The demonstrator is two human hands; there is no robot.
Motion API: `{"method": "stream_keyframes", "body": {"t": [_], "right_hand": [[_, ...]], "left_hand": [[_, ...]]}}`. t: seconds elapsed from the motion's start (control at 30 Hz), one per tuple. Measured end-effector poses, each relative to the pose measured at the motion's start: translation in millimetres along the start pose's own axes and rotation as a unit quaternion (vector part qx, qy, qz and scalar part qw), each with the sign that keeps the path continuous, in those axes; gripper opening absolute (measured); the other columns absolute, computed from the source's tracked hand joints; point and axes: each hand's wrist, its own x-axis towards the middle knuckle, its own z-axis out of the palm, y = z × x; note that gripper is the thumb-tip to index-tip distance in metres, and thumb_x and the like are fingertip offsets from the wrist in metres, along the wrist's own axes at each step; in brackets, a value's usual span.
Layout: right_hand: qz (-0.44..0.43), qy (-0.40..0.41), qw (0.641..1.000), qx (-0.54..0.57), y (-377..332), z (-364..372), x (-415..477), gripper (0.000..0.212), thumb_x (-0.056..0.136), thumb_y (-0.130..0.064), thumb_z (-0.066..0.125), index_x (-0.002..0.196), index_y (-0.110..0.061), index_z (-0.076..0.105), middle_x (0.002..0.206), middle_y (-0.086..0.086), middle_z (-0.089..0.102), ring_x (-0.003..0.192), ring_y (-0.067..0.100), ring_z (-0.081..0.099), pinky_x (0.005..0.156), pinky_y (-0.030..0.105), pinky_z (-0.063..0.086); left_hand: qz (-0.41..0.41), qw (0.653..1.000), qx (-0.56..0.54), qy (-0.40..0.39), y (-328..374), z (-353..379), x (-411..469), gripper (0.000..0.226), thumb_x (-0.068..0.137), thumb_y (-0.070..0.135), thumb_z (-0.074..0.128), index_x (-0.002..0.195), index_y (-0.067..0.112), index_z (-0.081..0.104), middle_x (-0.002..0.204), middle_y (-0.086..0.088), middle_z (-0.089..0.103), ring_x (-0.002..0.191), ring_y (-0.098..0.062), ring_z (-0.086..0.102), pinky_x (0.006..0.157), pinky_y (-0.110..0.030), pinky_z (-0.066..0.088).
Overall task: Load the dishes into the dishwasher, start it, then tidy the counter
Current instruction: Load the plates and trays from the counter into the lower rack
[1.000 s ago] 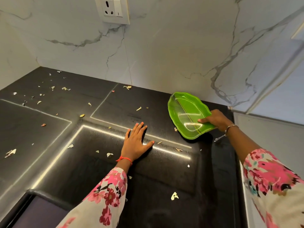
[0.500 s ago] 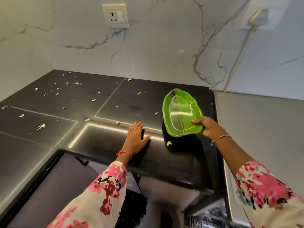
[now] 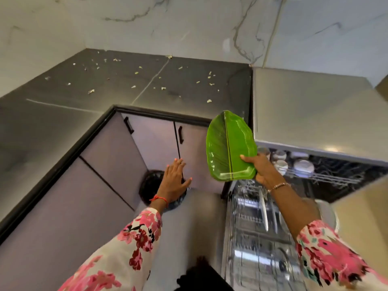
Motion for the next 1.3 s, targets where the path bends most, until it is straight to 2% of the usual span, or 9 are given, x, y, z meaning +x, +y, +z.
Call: {"method": "stream_keyframes", "body": {"t": [0.07,0.13,0.27,0.4,0.5,0.7,0.83,1.07,1.3], "right_hand": [[0.015,0.014,1.0,-0.01,30.4,-17.5,-36.5,0.045,0.085,0.015,0.049,0.129,0.009,0.044,0.109,0.016,0.064,0.05,0.008,0.066,0.05,0.027,0.056],[0.03,0.029,0.999,-0.034,64.6,-37.0,-73.0,0.046,0.086,0.017,0.047,0.131,0.009,0.042,0.12,0.02,0.057,0.052,0.009,0.066,0.053,0.029,0.056],[0.057,0.086,0.988,-0.114,131.2,-82.0,-136.2,0.049,0.084,0.019,0.049,0.131,0.007,0.043,0.129,0.028,0.052,0.101,0.036,0.059,0.083,0.044,0.046],[0.042,0.12,0.973,-0.192,188.0,-135.5,-198.8,0.039,0.082,0.016,0.051,0.12,0.005,0.055,0.116,0.028,0.061,0.088,0.026,0.057,0.067,0.033,0.052],[0.04,0.128,0.965,-0.225,212.3,-181.8,-252.0,0.038,0.084,0.013,0.049,0.119,0.001,0.057,0.112,0.024,0.063,0.088,0.028,0.059,0.079,0.042,0.051],[0.008,0.153,0.944,-0.294,234.9,-254.6,-319.9,0.037,0.082,0.015,0.045,0.115,0.004,0.058,0.105,0.024,0.063,0.084,0.022,0.054,0.071,0.028,0.041],[-0.002,0.174,0.933,-0.314,241.1,-282.9,-337.5,0.035,0.083,0.017,0.043,0.111,0.005,0.059,0.093,0.016,0.06,0.081,0.022,0.052,0.065,0.02,0.035],[0.023,0.2,0.916,-0.346,242.8,-309.4,-318.9,0.031,0.091,0.008,0.04,0.12,0.005,0.051,0.107,0.023,0.061,0.097,0.034,0.058,0.069,0.023,0.035],[0.049,0.205,0.899,-0.385,224.0,-331.4,-254.4,0.039,0.094,0.006,0.035,0.132,0.006,0.038,0.088,0.025,0.058,0.068,0.024,0.05,0.055,0.027,0.036]], "left_hand": [[-0.005,1.0,0.012,-0.019,9.7,17.1,-40.9,0.095,0.069,0.066,0.016,0.144,0.009,0.029,0.156,-0.007,0.018,0.146,-0.021,0.007,0.117,-0.036,0.0],[-0.017,0.999,0.02,-0.037,24.8,36.4,-84.1,0.094,0.071,0.067,0.017,0.145,0.009,0.027,0.156,-0.006,0.017,0.146,-0.02,0.006,0.117,-0.035,-0.003],[-0.031,0.996,0.029,-0.075,55.5,82.6,-161.7,0.103,0.064,0.069,0.007,0.147,0.01,0.02,0.157,-0.004,0.011,0.146,-0.019,0.002,0.116,-0.033,-0.006],[-0.026,0.992,0.047,-0.111,96.7,122.4,-228.3,0.103,0.063,0.068,0.003,0.148,0.01,0.017,0.158,-0.005,0.009,0.146,-0.02,0.002,0.117,-0.036,-0.002],[-0.022,0.99,0.023,-0.137,136.2,153.0,-275.6,0.103,0.064,0.069,0.005,0.148,0.01,0.018,0.157,-0.006,0.01,0.146,-0.02,0.001,0.117,-0.038,-0.002],[0.013,0.985,0.01,-0.175,200.5,194.2,-336.0,0.1,0.067,0.068,0.006,0.148,0.009,0.018,0.157,-0.006,0.01,0.146,-0.02,0.001,0.116,-0.036,-0.004],[0.042,0.98,0.002,-0.195,224.1,211.2,-343.0,0.097,0.069,0.066,0.008,0.148,0.01,0.019,0.157,-0.005,0.011,0.146,-0.02,0.001,0.116,-0.035,-0.004],[0.066,0.973,0.008,-0.219,247.6,237.7,-306.8,0.094,0.071,0.066,0.01,0.146,0.011,0.021,0.156,-0.006,0.015,0.146,-0.021,0.004,0.116,-0.034,-0.004],[0.071,0.962,0.008,-0.264,259.3,265.6,-238.8,0.094,0.069,0.064,0.009,0.146,0.011,0.023,0.154,-0.007,0.021,0.145,-0.022,0.009,0.117,-0.035,0.0]]}}
